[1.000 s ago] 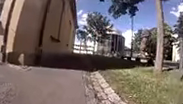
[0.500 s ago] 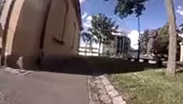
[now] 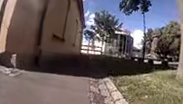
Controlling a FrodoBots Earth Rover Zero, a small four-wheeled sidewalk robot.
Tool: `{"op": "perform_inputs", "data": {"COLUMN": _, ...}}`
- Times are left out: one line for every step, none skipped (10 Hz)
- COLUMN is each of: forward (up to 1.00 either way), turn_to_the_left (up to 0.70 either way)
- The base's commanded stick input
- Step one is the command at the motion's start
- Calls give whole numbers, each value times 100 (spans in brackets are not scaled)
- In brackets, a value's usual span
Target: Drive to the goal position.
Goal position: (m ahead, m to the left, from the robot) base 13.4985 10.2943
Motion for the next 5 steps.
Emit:
{"op": "perform_inputs", "data": {"forward": 70, "turn_to_the_left": 0}}
{"op": "perform_inputs", "data": {"forward": 70, "turn_to_the_left": 18}}
{"op": "perform_inputs", "data": {"forward": 70, "turn_to_the_left": 35}}
{"op": "perform_inputs", "data": {"forward": 70, "turn_to_the_left": 35}}
{"op": "perform_inputs", "data": {"forward": 70, "turn_to_the_left": 35}}
